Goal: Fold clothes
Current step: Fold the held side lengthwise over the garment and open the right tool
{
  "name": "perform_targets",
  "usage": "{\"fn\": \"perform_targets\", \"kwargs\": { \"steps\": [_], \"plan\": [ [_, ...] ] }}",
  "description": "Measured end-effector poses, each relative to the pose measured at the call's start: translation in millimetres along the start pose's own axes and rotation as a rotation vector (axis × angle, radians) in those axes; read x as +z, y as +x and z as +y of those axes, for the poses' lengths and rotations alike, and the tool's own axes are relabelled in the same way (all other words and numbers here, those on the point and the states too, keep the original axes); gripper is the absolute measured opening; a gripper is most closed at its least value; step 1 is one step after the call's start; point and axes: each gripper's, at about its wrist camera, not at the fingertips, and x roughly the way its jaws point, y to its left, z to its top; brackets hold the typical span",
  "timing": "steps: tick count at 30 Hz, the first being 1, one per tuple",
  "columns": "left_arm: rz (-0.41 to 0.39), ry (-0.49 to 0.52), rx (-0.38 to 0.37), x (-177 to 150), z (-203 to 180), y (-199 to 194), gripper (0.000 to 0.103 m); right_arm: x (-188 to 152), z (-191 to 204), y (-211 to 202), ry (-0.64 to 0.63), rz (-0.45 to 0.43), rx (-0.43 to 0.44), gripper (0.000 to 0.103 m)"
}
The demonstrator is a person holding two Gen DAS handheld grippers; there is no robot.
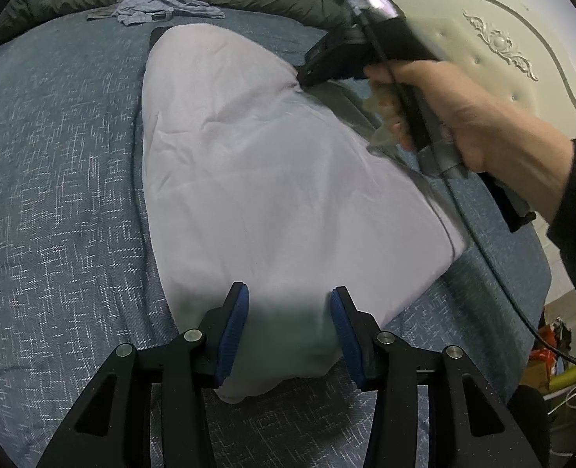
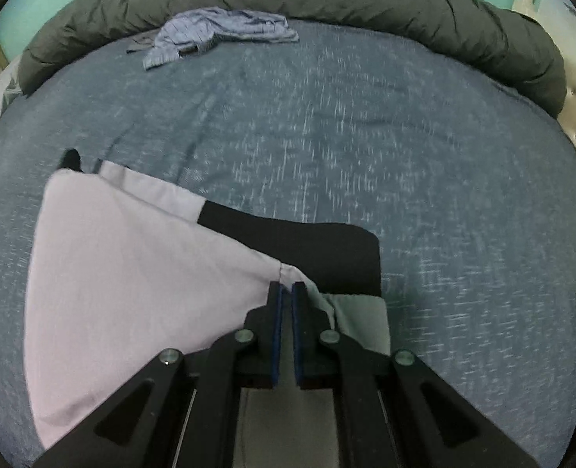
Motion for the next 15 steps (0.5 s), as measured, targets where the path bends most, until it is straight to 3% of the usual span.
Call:
{"fn": "perform_targets", "kwargs": {
  "steps": [5,15],
  "plan": [
    [0.004,0.004,0.004,-0.6,-4.5,1.9,0.048,2.5,-3.9,-8.2,-0.011,-0.007,0.017,0.002],
    [-0.002,0.002,0.015,-1.3,-15.4,-0.1,0.048,-35.6,-20.7,-91.3,-0.021,-0.134,0.095,0.002]
  ]
}}
